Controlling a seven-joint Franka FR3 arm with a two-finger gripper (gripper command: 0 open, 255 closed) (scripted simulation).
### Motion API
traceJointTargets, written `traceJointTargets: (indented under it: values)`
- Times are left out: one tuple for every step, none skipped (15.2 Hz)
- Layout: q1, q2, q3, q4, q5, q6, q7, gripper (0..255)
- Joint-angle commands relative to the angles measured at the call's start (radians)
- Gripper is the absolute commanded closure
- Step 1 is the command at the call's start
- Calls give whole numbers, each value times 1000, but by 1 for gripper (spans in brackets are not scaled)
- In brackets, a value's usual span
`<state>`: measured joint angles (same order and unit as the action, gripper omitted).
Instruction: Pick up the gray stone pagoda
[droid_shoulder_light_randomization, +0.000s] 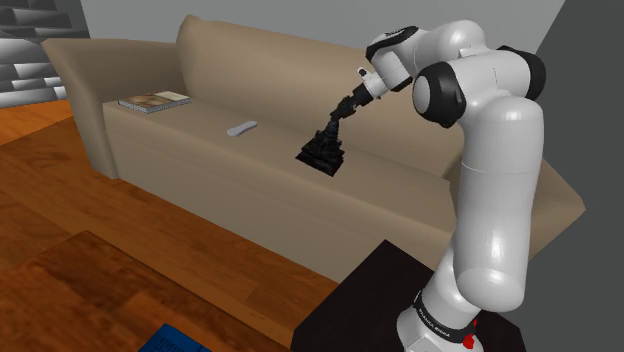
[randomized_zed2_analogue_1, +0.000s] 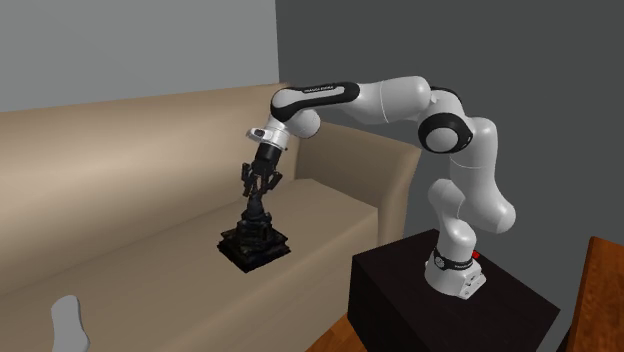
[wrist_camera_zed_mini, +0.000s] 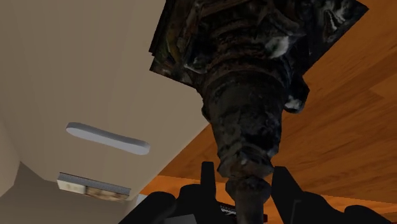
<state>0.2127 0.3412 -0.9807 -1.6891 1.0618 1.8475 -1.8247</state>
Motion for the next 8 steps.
traceJointTargets:
  values:
    - [0, -7, -4, 20, -10, -14, 18, 255]
    - [0, -10, -6, 29, -15, -20, 27, 255]
    - [0, -13, -8, 38, -19, -27, 36, 255]
    - [-1, -15, -10, 48, -24, -35, 44, 255]
    - [-1, -17, -12, 58, -28, -42, 53, 255]
    - [-2, -19, -13, 68, -32, -50, 61, 255]
    - [-3, -21, -15, 78, -36, -57, 70, 255]
    - [-5, -23, -16, 89, -39, -65, 79, 255]
